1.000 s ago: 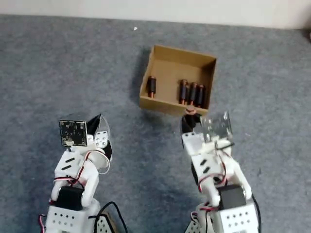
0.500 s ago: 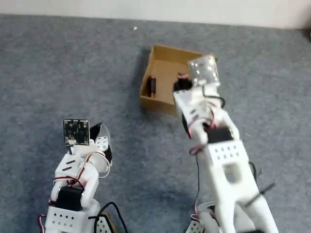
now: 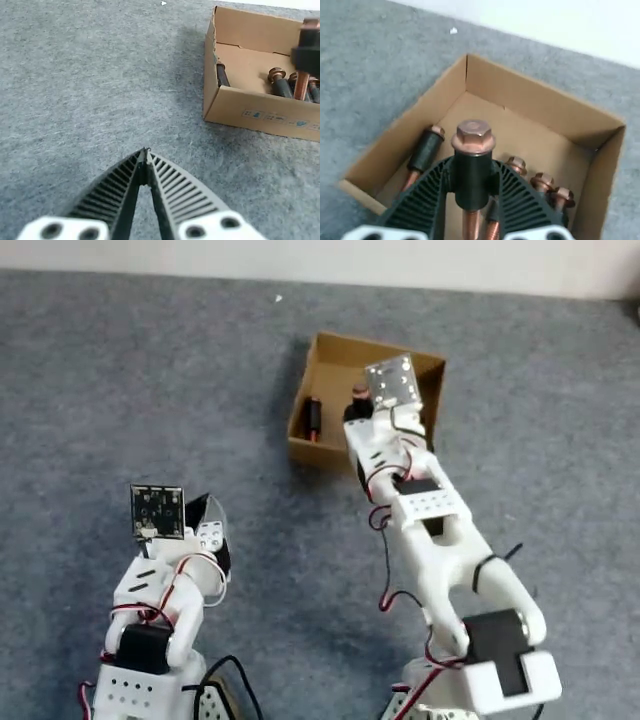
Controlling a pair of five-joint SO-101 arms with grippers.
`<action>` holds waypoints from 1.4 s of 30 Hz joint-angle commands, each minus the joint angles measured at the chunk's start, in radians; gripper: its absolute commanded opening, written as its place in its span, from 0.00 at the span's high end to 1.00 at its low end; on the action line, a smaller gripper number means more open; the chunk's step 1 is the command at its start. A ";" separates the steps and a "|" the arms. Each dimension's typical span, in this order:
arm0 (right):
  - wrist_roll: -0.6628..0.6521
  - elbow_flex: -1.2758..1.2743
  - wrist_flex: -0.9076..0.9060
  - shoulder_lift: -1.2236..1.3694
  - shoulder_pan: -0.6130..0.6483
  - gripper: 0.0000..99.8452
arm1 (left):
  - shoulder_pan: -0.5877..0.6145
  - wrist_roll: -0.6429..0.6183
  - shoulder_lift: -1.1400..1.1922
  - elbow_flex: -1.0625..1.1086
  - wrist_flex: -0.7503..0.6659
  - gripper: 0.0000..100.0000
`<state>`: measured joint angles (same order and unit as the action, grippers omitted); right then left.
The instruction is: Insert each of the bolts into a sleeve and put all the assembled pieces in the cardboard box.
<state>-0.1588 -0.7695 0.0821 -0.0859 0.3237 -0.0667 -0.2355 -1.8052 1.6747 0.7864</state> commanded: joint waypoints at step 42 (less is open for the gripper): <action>0.018 -0.814 -0.186 -1.193 -0.001 0.99 | 0.005 0.008 -0.002 0.021 0.003 0.99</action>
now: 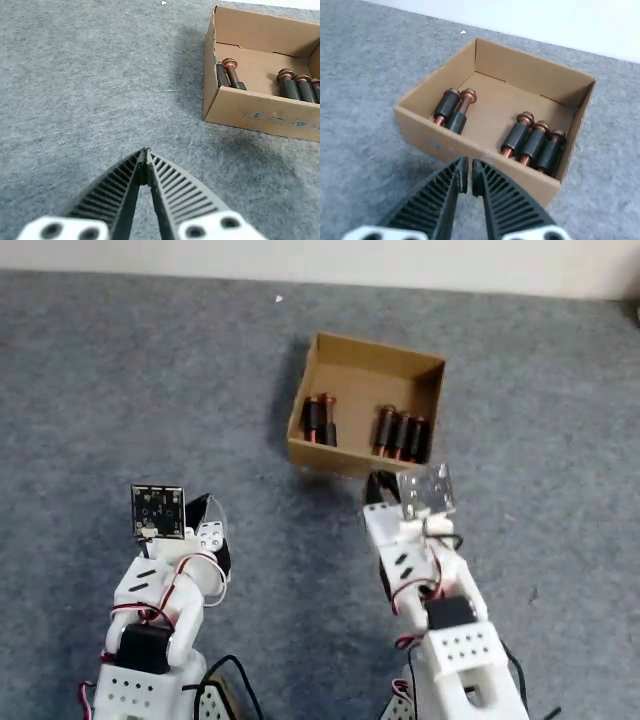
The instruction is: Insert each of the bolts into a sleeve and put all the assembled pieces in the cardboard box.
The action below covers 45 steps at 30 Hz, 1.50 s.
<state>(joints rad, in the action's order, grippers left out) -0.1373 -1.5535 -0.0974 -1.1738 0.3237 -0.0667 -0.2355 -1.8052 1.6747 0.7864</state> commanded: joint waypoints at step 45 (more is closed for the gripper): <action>-0.003 -0.266 -0.891 -0.581 -0.004 0.99 | 0.007 0.244 0.002 0.022 0.327 0.99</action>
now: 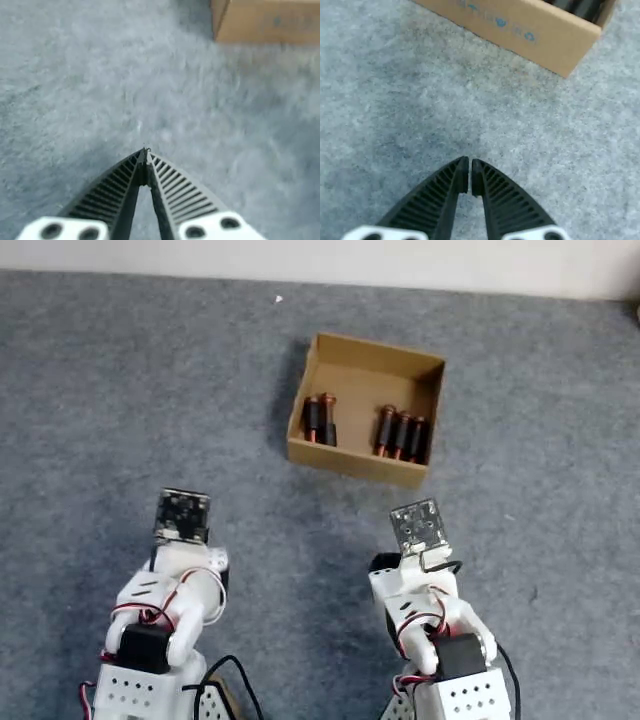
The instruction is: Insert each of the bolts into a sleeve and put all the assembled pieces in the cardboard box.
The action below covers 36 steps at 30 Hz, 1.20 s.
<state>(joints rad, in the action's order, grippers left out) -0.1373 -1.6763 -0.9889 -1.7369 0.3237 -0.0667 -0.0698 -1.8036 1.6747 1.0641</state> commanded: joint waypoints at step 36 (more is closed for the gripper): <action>0.256 -0.143 -0.156 -0.028 -0.108 0.99 | 0.165 0.080 -0.002 0.022 0.264 0.99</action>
